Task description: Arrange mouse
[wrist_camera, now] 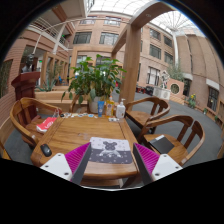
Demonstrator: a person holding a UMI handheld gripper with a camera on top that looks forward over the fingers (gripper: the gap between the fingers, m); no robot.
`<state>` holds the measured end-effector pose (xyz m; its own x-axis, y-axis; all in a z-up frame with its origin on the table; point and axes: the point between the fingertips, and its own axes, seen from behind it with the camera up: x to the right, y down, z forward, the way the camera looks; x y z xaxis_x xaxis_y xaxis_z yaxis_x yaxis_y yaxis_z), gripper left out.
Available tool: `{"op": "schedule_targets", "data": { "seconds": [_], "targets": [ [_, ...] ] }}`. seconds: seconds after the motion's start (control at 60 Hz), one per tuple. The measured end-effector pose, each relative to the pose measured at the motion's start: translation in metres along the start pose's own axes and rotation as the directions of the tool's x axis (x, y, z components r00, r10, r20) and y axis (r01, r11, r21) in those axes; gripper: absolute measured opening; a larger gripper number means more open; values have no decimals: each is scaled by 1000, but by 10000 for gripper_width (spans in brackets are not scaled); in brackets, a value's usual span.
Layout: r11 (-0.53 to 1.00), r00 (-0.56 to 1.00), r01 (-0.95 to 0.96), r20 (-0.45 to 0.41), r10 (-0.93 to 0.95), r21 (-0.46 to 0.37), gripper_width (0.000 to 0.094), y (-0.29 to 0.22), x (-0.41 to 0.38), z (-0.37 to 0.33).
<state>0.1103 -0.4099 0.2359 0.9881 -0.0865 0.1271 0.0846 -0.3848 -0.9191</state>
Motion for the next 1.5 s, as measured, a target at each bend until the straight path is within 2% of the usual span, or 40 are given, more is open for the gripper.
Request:
{"op": "schedule_targets", "data": {
  "seconds": [0.133,0.233,0.433,0.567,0.683,0.95,1.05,1.2,1.25,1.283,1.5],
  "targets": [
    [996,999,15,34,-12,-86,851,42,-16,0],
    [987,996,25,84,-11,-161,851,97,-51,23],
    [963,967,73,254,-5,-259,852,159,-161,35],
    [963,934,113,358,-19,-243,856,167,-241,52],
    [968,915,130,403,-34,-214,857,161,-299,81],
    [965,895,184,439,-85,-189,857,149,-371,147],
    [960,900,205,423,-109,-188,854,149,-379,165],
    [965,897,189,432,-95,-180,723,143,-390,179],
    [966,895,178,439,-79,-189,631,142,-395,182],
    [966,890,171,452,-68,-193,537,142,-399,183],
    [964,890,184,448,-80,-194,389,140,-406,187]
  ]
}}
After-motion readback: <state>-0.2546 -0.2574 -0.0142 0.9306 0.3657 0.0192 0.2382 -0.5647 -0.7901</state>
